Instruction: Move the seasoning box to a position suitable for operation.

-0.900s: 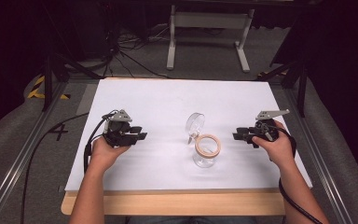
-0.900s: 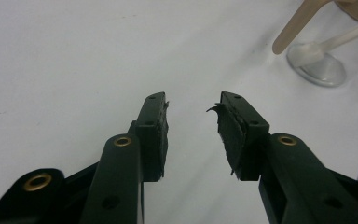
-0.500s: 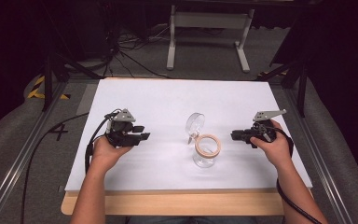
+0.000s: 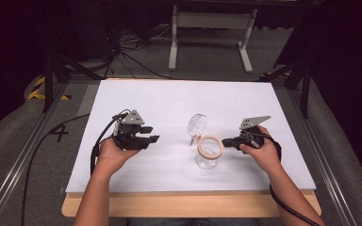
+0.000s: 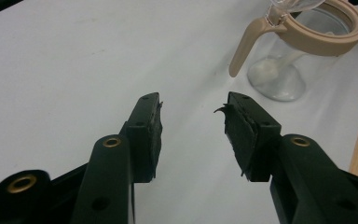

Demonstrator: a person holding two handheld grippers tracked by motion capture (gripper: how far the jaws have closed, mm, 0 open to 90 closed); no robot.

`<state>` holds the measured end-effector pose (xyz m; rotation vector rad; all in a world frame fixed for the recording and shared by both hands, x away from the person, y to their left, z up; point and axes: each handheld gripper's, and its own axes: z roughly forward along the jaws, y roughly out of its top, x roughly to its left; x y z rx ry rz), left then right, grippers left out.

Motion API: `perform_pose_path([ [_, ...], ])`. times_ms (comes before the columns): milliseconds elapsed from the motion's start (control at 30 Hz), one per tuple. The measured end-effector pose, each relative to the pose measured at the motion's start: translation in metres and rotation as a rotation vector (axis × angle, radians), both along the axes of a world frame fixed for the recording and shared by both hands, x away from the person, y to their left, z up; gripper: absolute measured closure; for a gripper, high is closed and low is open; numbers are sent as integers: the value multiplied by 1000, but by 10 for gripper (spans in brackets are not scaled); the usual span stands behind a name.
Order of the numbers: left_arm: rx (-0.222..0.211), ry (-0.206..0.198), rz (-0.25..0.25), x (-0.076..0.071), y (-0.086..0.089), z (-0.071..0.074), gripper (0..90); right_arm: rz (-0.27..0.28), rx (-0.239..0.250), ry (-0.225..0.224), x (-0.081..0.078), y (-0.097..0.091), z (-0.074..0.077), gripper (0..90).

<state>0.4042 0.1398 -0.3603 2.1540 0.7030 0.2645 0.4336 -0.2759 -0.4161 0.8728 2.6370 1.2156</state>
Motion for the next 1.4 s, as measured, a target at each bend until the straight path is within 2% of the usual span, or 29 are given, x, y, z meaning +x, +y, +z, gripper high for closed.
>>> perform_pose_path([
  [33,13,3,-3,0,-1,0,555,2,-7,3,1,1,-3,891],
  [167,19,3,-16,-1,-5,0,546,13,-13,9,1,6,-9,893],
  [600,10,12,-12,-1,-4,-1,528,62,-10,16,-1,18,-13,896],
  [867,14,13,-12,1,-3,-3,528,54,-24,19,-2,22,-15,900],
  [1233,-13,11,2,3,-1,-1,531,81,-37,47,-7,25,-13,900],
  [1267,-10,16,-3,4,-1,0,536,86,-41,54,-10,26,-13,900],
  [1400,-41,47,-15,7,-6,0,568,102,-47,59,-15,28,-12,900],
])
